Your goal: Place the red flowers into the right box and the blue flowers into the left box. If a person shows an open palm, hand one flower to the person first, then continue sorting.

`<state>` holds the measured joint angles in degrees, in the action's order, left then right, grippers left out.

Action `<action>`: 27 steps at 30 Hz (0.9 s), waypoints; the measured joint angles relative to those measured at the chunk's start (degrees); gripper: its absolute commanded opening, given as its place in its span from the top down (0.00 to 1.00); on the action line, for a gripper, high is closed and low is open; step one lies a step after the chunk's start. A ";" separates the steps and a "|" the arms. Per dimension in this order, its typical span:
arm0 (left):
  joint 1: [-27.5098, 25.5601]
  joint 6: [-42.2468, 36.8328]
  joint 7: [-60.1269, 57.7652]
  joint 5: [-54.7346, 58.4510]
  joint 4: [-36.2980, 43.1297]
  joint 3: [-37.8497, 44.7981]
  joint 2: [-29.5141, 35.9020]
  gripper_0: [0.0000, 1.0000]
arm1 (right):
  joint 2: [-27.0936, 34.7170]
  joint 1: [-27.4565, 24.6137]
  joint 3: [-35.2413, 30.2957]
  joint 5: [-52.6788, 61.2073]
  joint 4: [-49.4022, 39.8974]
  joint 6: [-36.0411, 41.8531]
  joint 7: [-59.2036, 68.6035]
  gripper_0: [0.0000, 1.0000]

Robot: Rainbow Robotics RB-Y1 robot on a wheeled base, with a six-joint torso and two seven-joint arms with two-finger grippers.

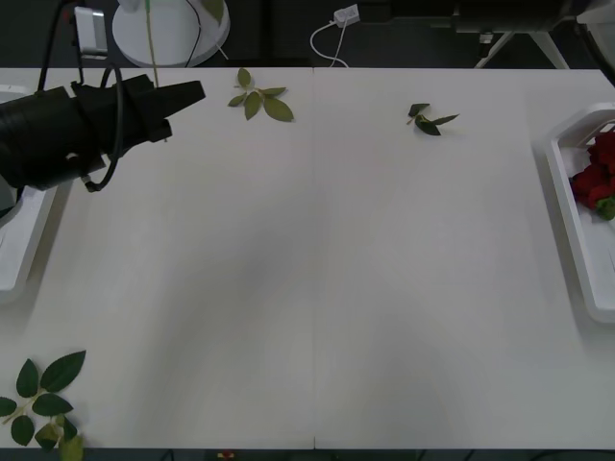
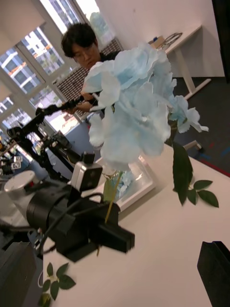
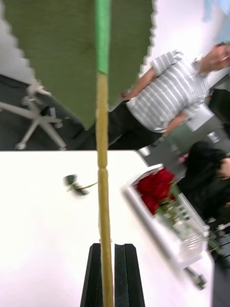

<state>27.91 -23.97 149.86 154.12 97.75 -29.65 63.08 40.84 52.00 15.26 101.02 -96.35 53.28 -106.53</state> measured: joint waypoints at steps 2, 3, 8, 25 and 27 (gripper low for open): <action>-2.13 -0.21 -0.01 0.02 -1.32 1.56 2.26 1.00 | 2.87 0.00 0.01 1.02 -0.25 2.40 -0.03 0.00; -3.29 -0.65 -0.02 0.02 -2.29 2.69 2.98 1.00 | 4.33 0.00 0.02 1.56 -0.43 3.28 -0.10 0.00; -8.87 -9.40 -0.03 -0.26 -10.74 10.09 4.87 1.00 | 12.05 -0.83 0.51 5.50 -2.02 5.47 -9.71 0.00; -20.98 -37.15 -6.29 -15.42 -43.17 29.64 12.28 1.00 | 29.32 -19.29 -4.79 11.90 -8.80 14.73 -40.30 0.00; -20.98 -37.37 -6.30 -16.50 -45.45 29.64 13.18 1.00 | 30.63 -20.01 -6.06 11.83 -8.80 16.49 -43.75 0.00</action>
<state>6.93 -61.34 143.57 137.62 52.29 -0.02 76.26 71.47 31.99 9.20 112.85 -105.15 69.77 -150.27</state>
